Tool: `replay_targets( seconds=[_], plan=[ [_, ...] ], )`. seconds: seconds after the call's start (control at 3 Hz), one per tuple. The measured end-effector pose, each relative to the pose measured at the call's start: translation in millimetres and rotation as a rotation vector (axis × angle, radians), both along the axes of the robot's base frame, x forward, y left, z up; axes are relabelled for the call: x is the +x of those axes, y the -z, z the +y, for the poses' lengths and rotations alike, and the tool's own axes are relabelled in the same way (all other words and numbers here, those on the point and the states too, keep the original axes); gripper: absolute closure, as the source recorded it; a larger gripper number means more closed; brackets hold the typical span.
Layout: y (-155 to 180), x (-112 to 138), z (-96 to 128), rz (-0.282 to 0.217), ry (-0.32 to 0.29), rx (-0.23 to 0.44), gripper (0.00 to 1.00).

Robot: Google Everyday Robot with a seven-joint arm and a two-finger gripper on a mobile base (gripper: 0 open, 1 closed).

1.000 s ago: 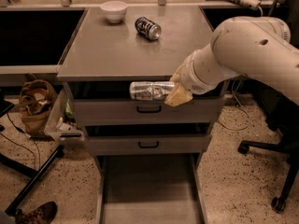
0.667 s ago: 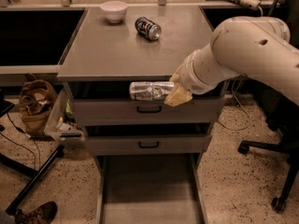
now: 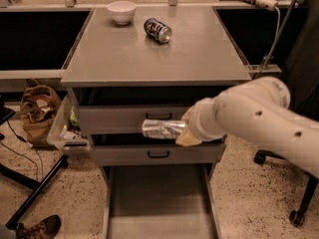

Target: Place redbull can into bottom drawer

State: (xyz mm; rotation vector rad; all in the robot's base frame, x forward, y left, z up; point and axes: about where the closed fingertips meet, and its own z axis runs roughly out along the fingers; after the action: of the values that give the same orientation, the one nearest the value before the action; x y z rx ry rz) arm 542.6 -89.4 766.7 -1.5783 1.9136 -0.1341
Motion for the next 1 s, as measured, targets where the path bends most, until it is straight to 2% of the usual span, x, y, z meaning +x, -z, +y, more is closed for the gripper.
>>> replay_targets(
  seconds=[0.33, 0.67, 1.0],
  plan=[
    [77.0, -37.5, 6.0, 0.088, 0.046, -0.002, 1.0],
    [174.5, -104.7, 7.4, 0.285, 0.073, -0.005, 1.0],
    [236.7, -155.8, 6.5, 0.478, 0.114, 0.056, 1.0]
  ],
)
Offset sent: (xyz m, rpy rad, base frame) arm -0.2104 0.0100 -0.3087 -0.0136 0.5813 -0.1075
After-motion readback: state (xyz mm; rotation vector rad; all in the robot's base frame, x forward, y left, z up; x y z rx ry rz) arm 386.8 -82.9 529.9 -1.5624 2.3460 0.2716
